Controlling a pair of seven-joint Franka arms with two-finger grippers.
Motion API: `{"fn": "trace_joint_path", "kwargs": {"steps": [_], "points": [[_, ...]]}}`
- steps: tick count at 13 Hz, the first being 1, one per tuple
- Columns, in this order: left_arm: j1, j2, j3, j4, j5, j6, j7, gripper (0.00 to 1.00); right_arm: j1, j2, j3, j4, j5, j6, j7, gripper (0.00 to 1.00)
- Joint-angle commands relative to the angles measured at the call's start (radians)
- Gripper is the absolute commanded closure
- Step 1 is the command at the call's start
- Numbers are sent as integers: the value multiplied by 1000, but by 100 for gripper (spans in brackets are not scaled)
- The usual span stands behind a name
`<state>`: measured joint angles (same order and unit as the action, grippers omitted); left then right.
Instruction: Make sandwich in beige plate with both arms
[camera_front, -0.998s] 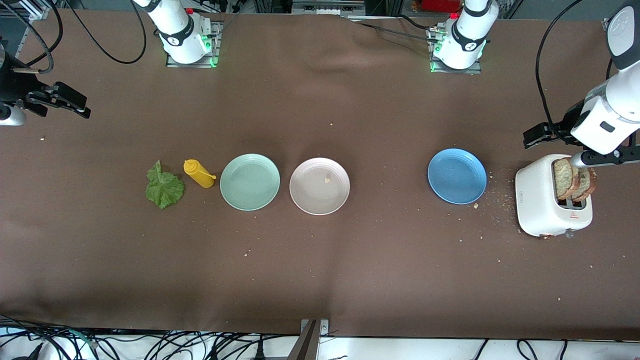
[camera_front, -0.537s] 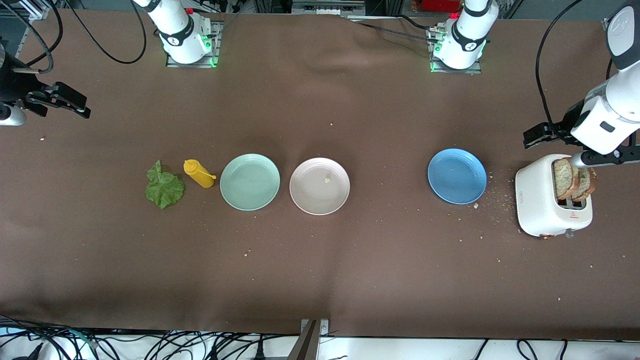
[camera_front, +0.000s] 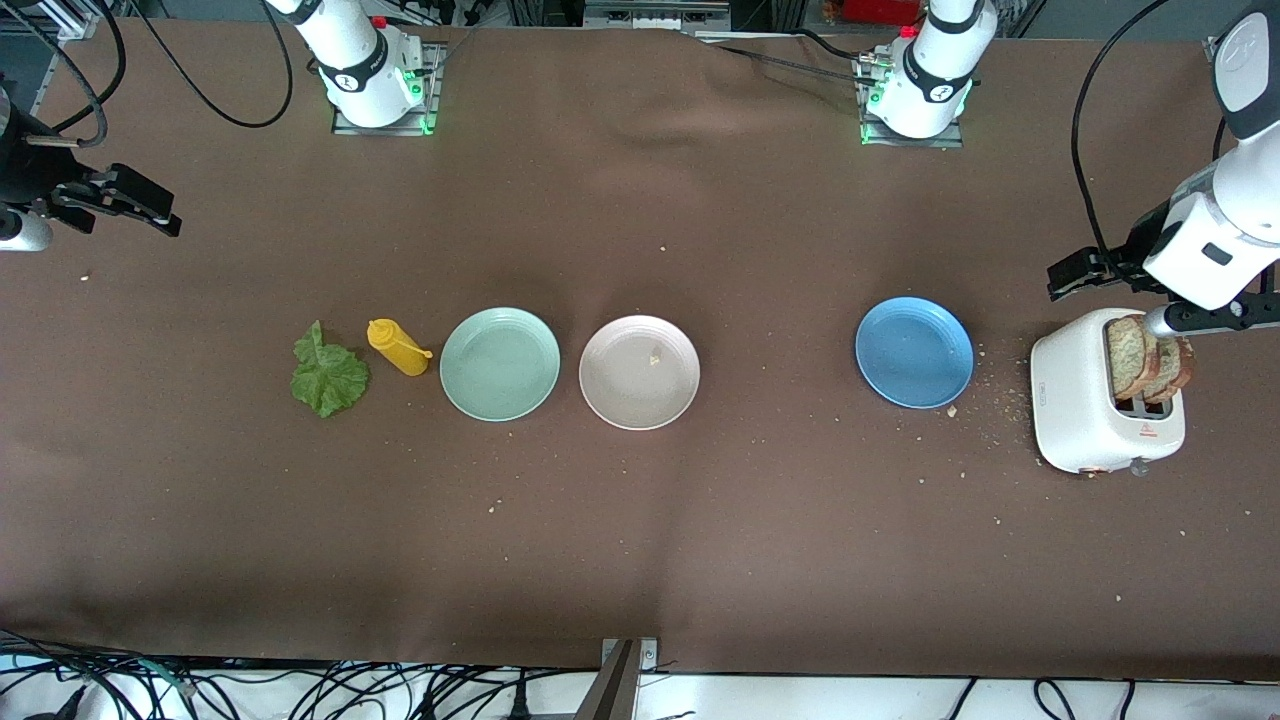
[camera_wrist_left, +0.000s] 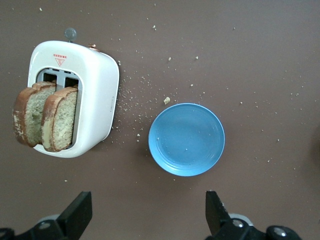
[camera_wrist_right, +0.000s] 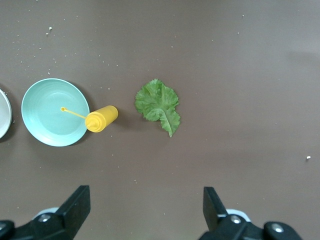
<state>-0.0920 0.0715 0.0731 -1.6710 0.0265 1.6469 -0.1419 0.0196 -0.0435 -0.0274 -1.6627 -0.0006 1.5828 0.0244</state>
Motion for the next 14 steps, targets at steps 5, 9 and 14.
{"fn": "trace_joint_path", "kwargs": {"steps": [5, 9, 14], "points": [[0, -2, -3, 1, 12, 5, 2, 0, 2, -3, -2, 11, 1, -12, 5, 0], [0, -2, -3, 1, 12, 7, 2, 0, 2, -1, -2, 11, 2, -10, -3, 0], [0, -2, -3, 1, 12, 7, 2, 0, 11, 14, 9, 11, 5, -82, -12, 0]]}}
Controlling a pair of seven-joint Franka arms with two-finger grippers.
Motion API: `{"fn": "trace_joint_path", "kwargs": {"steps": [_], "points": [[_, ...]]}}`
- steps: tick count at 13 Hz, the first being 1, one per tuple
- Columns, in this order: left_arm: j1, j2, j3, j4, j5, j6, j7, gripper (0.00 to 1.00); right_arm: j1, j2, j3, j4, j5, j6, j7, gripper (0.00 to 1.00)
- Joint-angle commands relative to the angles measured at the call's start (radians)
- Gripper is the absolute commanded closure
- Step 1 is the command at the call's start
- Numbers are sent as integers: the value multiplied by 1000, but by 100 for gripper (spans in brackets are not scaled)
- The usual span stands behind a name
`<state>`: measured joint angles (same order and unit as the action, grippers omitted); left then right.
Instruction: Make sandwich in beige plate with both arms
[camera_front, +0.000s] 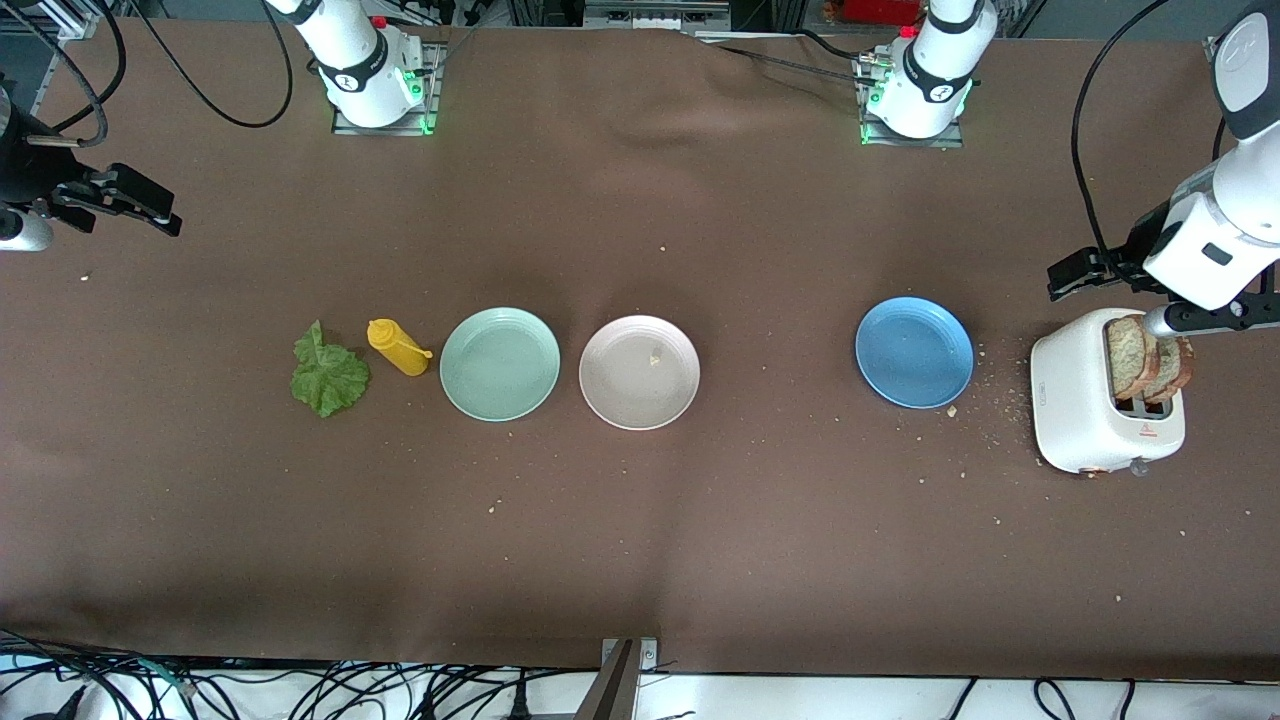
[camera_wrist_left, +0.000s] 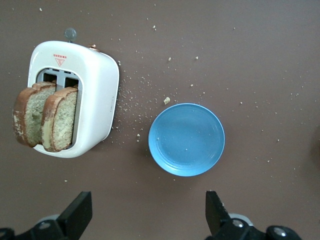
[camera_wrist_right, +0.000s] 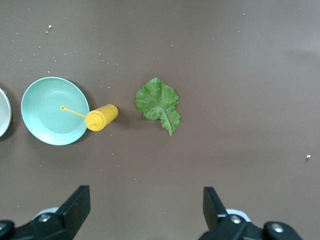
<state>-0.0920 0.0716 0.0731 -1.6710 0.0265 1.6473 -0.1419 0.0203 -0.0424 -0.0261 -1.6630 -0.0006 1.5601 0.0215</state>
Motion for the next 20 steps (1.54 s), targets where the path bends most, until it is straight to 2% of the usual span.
{"fn": "trace_joint_path", "kwargs": {"steps": [1, 4, 9, 16, 20], "points": [[0, -3, -3, 1, 12, 6, 2, 0, 10, 28, 12, 11, 19, -84, -3, 0], [0, -1, -3, 1, 12, 6, 2, 0, 3, 55, 5, 11, 99, -80, 4, 0], [0, -1, -3, 1, 12, 6, 4, 0, 0, 98, 5, 22, 106, -81, -66, 0], [0, 2, -3, 1, 12, 8, 2, 0, -28, 151, 0, 26, 117, -69, -466, 0], [2, 2, -3, 2, 16, 8, 4, 0, -46, 171, -6, 22, 201, -65, -531, 0]]}}
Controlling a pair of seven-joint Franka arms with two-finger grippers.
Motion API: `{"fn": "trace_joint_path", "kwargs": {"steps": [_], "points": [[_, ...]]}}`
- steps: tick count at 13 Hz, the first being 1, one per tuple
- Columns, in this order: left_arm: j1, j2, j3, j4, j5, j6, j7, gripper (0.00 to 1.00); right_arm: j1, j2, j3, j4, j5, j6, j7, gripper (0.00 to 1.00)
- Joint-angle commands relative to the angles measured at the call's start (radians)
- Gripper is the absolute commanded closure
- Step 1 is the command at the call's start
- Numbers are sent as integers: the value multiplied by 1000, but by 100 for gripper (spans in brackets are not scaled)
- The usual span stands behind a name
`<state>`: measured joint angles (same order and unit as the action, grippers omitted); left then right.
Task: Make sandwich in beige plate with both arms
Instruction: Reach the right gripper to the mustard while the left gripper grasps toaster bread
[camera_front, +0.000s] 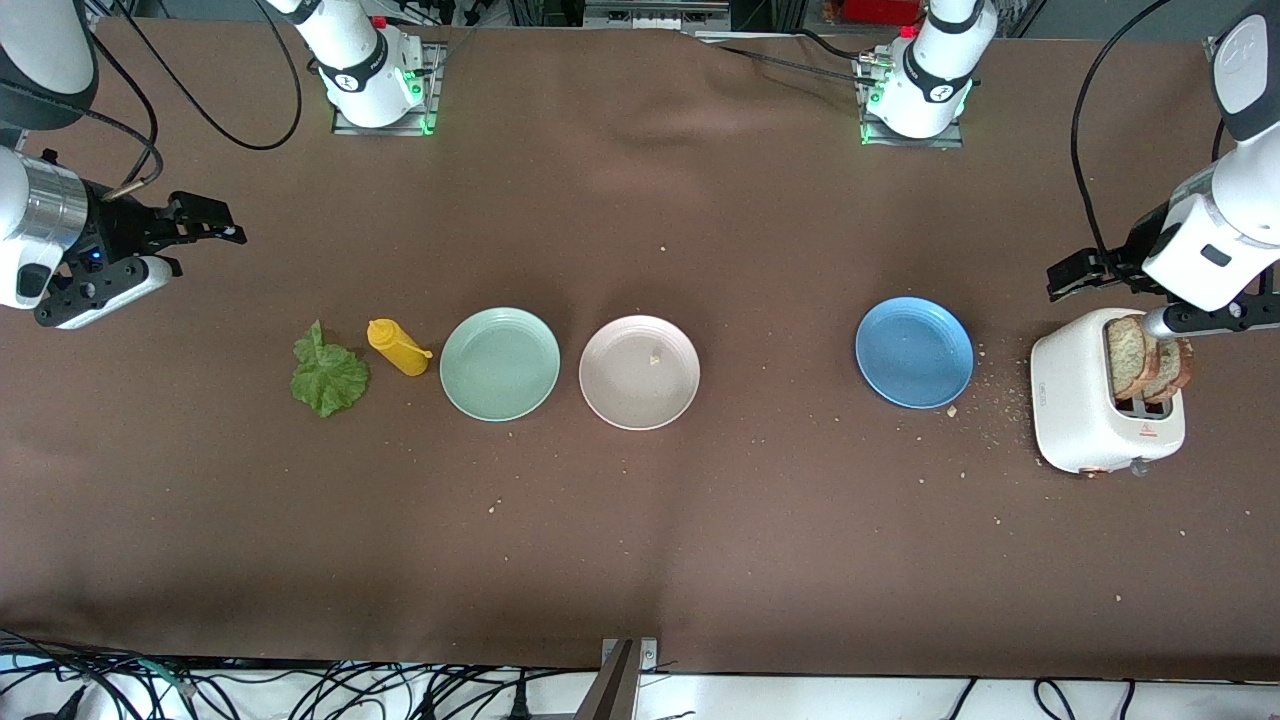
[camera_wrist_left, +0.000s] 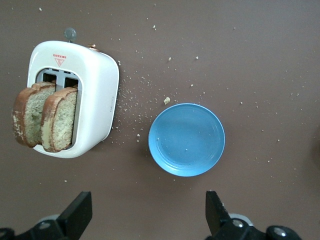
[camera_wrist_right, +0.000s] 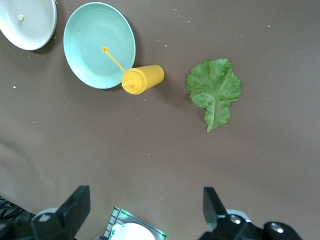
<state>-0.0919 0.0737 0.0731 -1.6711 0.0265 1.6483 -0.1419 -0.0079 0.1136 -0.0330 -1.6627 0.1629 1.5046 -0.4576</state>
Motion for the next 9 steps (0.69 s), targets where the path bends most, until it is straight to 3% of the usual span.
{"fn": "trace_joint_path", "kwargs": {"steps": [1, 4, 9], "points": [[4, 0, -1, 2, 26, 7, 8, 0, -21, 24, -2, 21, 53, -9, -84, 0], [62, 11, 5, 1, 27, 30, 56, 0, -43, 46, -5, 20, 105, -17, -146, 0], [193, 98, 5, -4, 26, 100, 223, 0, -118, 155, -5, 18, 262, -24, -428, 0]]}}
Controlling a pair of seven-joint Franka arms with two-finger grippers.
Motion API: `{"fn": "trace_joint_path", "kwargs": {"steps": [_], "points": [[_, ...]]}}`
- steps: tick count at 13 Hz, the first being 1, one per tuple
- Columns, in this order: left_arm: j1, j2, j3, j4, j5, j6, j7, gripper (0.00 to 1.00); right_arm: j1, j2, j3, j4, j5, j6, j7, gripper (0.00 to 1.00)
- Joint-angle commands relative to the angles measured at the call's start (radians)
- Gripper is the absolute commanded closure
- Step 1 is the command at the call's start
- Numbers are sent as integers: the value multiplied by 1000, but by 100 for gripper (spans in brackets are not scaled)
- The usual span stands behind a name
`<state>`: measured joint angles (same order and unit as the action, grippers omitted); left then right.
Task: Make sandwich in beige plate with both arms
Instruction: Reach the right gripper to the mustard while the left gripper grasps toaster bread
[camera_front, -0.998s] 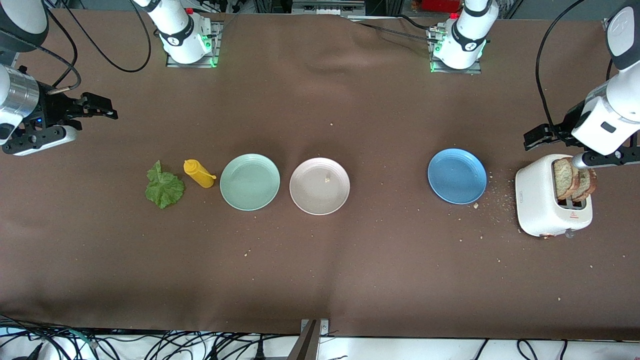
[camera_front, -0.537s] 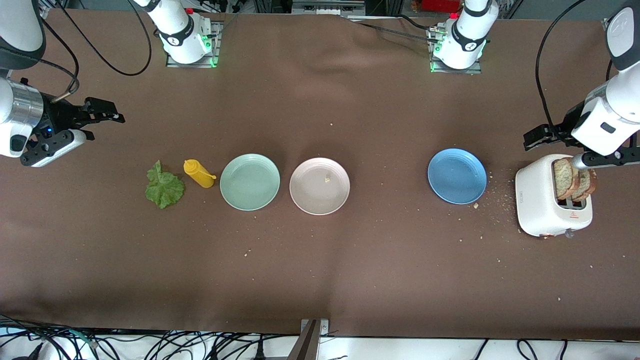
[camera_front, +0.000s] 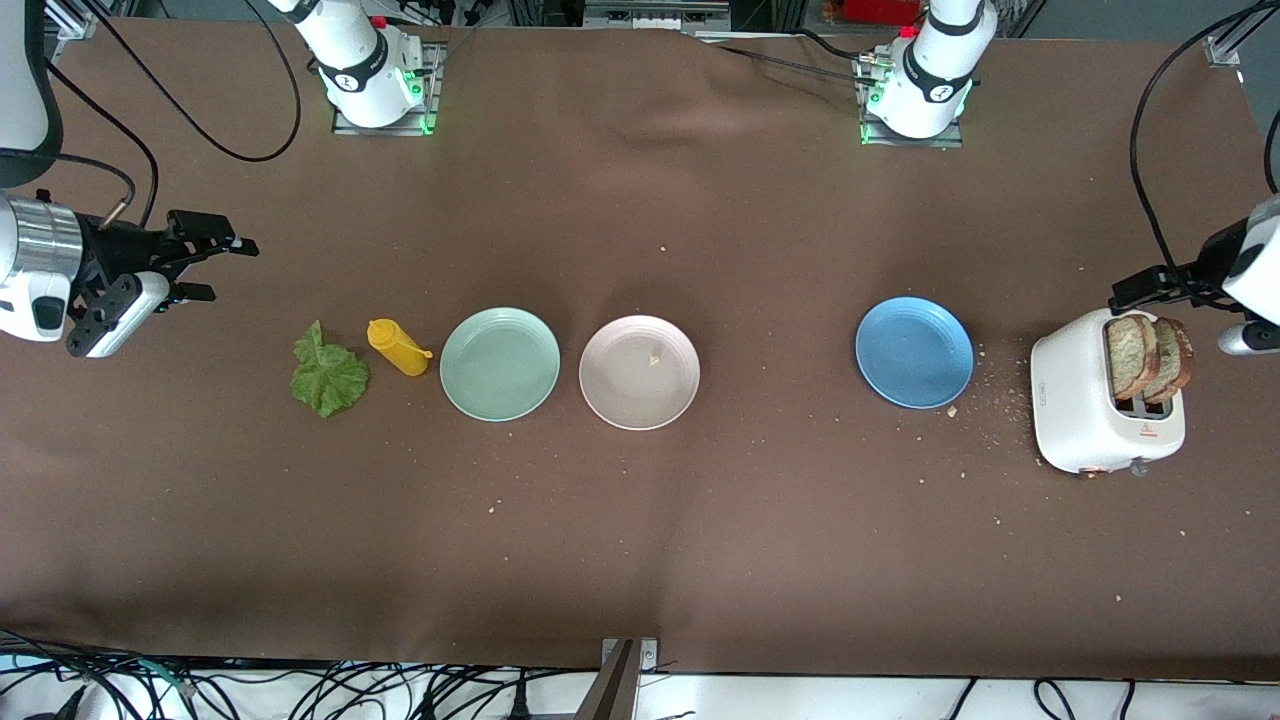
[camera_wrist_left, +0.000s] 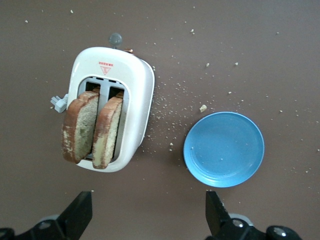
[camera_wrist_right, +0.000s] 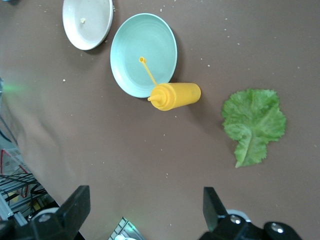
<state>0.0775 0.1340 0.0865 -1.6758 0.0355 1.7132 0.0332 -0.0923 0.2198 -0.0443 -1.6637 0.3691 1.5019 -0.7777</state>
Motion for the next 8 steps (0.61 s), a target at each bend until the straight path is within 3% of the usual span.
{"fn": "trace_joint_path", "kwargs": {"steps": [1, 5, 8], "points": [[40, 62, -8, 2, 17, 46, 71, 0, -50, 74, 6, 21, 83, -40, -179, 0], [62, 148, -8, 4, 17, 75, 82, 0, -72, 182, 6, 21, 197, -52, -423, 0], [74, 188, -8, 4, 17, 94, 86, 0, -75, 243, 7, 19, 230, -45, -735, 0]]}}
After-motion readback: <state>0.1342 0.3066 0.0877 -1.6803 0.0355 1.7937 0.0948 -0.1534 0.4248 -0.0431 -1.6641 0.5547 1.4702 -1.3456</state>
